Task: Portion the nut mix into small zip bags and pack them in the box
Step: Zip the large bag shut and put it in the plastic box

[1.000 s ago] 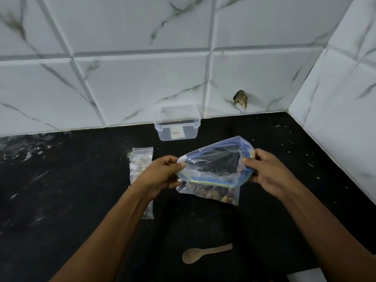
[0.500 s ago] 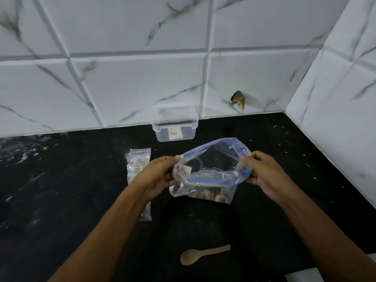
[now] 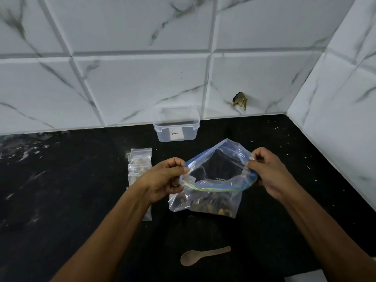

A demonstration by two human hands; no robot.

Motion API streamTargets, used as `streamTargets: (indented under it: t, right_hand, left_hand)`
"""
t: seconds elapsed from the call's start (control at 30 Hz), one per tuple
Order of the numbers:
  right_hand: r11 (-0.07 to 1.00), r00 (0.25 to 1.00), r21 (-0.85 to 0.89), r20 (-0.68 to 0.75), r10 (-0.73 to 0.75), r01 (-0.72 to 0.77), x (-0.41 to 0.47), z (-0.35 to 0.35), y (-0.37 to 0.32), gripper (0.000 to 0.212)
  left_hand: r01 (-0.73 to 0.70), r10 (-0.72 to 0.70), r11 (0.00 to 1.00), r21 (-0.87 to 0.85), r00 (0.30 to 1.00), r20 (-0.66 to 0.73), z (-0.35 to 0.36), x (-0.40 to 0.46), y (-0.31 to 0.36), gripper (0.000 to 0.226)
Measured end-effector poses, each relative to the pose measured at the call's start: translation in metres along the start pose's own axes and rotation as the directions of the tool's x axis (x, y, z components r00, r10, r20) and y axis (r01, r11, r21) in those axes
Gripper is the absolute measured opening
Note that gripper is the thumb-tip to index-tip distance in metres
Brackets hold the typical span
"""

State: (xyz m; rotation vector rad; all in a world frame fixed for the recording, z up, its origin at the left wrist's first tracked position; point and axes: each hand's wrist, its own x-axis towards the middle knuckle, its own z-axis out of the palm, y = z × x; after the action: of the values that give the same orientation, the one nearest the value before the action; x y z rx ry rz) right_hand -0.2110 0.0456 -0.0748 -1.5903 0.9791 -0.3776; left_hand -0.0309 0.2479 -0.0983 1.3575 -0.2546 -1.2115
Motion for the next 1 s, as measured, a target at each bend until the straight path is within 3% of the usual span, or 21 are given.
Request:
streamTargets:
  t: [0.07, 0.13, 0.2, 0.23, 0.27, 0.33, 0.4, 0.47, 0.53, 0.63, 0.67, 0.7, 0.73, 0.8, 0.83, 0.87, 0.9, 0.97, 1.0]
  right_hand:
    - [0.954, 0.991, -0.297, -0.111, -0.067, 0.031, -0.001, -0.001, 0.003, 0.013]
    - [0.881, 0.981, -0.472, -0.153, -0.118, 0.033, -0.003, 0.001, 0.007, 0.013]
    - [0.888, 0.987, -0.460, -0.140, -0.081, 0.008, -0.005, 0.004, 0.007, 0.013]
    - [0.942, 0.994, -0.334, -0.107, -0.005, -0.031, -0.005, 0.004, 0.005, 0.016]
    - [0.987, 0.995, -0.131, -0.027, 0.092, -0.095, -0.005, 0.003, 0.002, 0.018]
    - [0.934, 0.956, 0.239, 0.195, 0.220, -0.264, -0.005, -0.005, -0.003, 0.015]
    - [0.864, 0.904, 0.332, 0.331, 0.270, -0.379, -0.002, -0.014, -0.001, 0.027]
    - [0.867, 0.883, 0.301, 0.384, 0.271, -0.397, 0.002, -0.018, 0.004, 0.034]
    - [0.878, 0.874, 0.283, 0.416, 0.251, -0.387, 0.003, -0.018, 0.005, 0.033]
    - [0.880, 0.876, 0.301, 0.430, 0.219, -0.367, 0.001, -0.017, 0.001, 0.011]
    - [0.927, 0.903, 0.211, 0.372, 0.215, -0.309, -0.001, -0.015, 0.000, 0.008]
    - [0.980, 0.942, 0.002, 0.276, 0.190, -0.198, -0.002, -0.011, 0.001, 0.010]
    - [0.955, 0.982, -0.288, 0.154, 0.113, -0.065, -0.003, -0.007, 0.003, 0.011]
    - [0.694, 0.981, -0.708, -0.008, -0.191, 0.130, -0.004, 0.001, 0.009, 0.016]
    - [0.611, 0.945, -0.770, -0.033, -0.324, 0.183, -0.005, 0.004, 0.010, 0.018]
    - [0.595, 0.914, -0.773, -0.053, -0.403, 0.218, -0.006, 0.004, 0.012, 0.018]
    - [0.624, 0.911, -0.749, -0.068, -0.406, 0.222, -0.005, 0.003, 0.012, 0.017]
    - [0.829, 0.978, -0.538, -0.041, -0.205, 0.151, -0.003, -0.006, 0.007, 0.015]
    - [0.942, 0.997, -0.328, 0.055, -0.049, 0.064, -0.003, -0.011, 0.004, 0.015]
  left_hand:
    - [-0.111, 0.187, 0.931, 0.348, 0.963, -0.193, 0.002, 0.002, -0.003, 0.019]
    - [-0.124, 0.516, 0.681, 0.722, 0.780, -0.353, 0.007, 0.004, -0.009, 0.018]
    - [-0.119, 0.698, 0.534, 0.837, 0.620, -0.357, 0.013, 0.003, -0.014, 0.020]
    - [-0.139, 0.709, 0.539, 0.831, 0.608, -0.358, 0.014, 0.003, -0.017, 0.019]
    - [-0.162, 0.678, 0.585, 0.795, 0.635, -0.370, 0.015, 0.004, -0.019, 0.017]
    - [-0.173, 0.529, 0.724, 0.668, 0.761, -0.376, 0.013, 0.003, -0.017, 0.013]
    - [-0.180, 0.397, 0.822, 0.540, 0.861, -0.317, 0.010, 0.000, -0.012, 0.007]
    - [-0.188, 0.346, 0.845, 0.500, 0.906, -0.244, 0.009, -0.003, -0.006, 0.005]
    - [-0.195, 0.370, 0.792, 0.578, 0.907, -0.201, 0.008, -0.003, -0.003, 0.009]
    - [-0.137, 0.506, 0.525, 0.840, 0.844, -0.179, 0.005, -0.002, 0.000, 0.010]
    - [-0.098, 0.556, 0.428, 0.899, 0.812, -0.176, 0.004, -0.001, 0.000, 0.012]
    - [-0.062, 0.603, 0.356, 0.933, 0.777, -0.179, 0.004, 0.000, 0.001, 0.013]
    - [-0.037, 0.651, 0.298, 0.954, 0.739, -0.175, 0.006, 0.001, 0.000, 0.013]
    - [-0.017, 0.734, 0.204, 0.979, 0.665, -0.141, 0.013, 0.001, -0.002, 0.014]
    - [-0.026, 0.750, 0.198, 0.980, 0.648, -0.134, 0.017, 0.001, -0.003, 0.015]
    - [-0.060, 0.744, 0.261, 0.963, 0.648, -0.161, 0.018, 0.000, -0.003, 0.015]
    - [-0.105, 0.706, 0.389, 0.915, 0.672, -0.223, 0.018, -0.001, -0.001, 0.014]
    - [-0.150, 0.545, 0.677, 0.721, 0.760, -0.354, 0.014, -0.003, 0.005, 0.008]
    - [-0.147, 0.458, 0.773, 0.617, 0.803, -0.382, 0.010, -0.004, 0.008, 0.007]
